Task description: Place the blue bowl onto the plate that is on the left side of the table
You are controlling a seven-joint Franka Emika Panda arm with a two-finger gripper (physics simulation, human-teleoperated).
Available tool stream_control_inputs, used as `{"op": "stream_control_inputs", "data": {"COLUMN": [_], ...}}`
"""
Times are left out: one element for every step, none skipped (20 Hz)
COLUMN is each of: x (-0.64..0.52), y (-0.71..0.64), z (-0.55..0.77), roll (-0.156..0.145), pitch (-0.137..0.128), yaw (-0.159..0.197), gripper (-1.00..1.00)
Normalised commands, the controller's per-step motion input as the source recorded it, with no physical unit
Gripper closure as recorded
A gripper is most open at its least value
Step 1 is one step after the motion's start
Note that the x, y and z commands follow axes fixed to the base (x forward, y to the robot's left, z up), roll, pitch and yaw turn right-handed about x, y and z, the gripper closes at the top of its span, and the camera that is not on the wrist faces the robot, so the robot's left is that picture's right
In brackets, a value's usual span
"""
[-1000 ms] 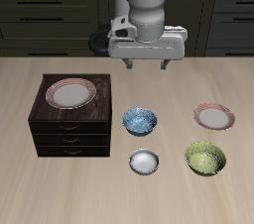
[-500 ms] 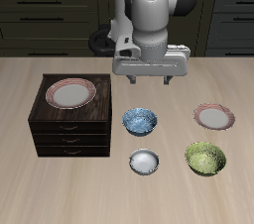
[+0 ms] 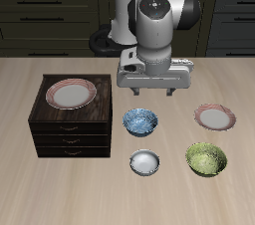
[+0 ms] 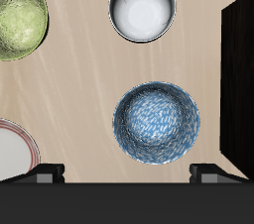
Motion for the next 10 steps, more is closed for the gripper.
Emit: {"op": "stream_control_inputs", "data": {"x": [0.08,0.04,0.08,0.05,-0.03,0.06,0.02,0.00,0.04,-0.08], "y": [0.14,-0.03,0.04,0.04,0.14,0.05,0.12,0.20,0.01,0.27], "z": [-0.31,0.00,-0.27,-0.31,-0.13,-0.17,-0.26,-0.19,-0.09,-0.27], "roll": [0.028,0.000,-0.048,-0.017,0.030,-0.021,-0.050,0.042,-0.018,0.010], "pitch": [0.076,0.000,0.007,0.075,0.020,-0.026,0.046,0.020,0.003,0.010], "yaw": [-0.002,0.000,0.039,-0.046,-0.022,0.053,-0.051,0.052,0.009,-0.016], "gripper": [-1.00,-1.00,-1.00,-1.00,-1.00,-1.00,-1.00,-1.00,-1.00,-1.00]}}
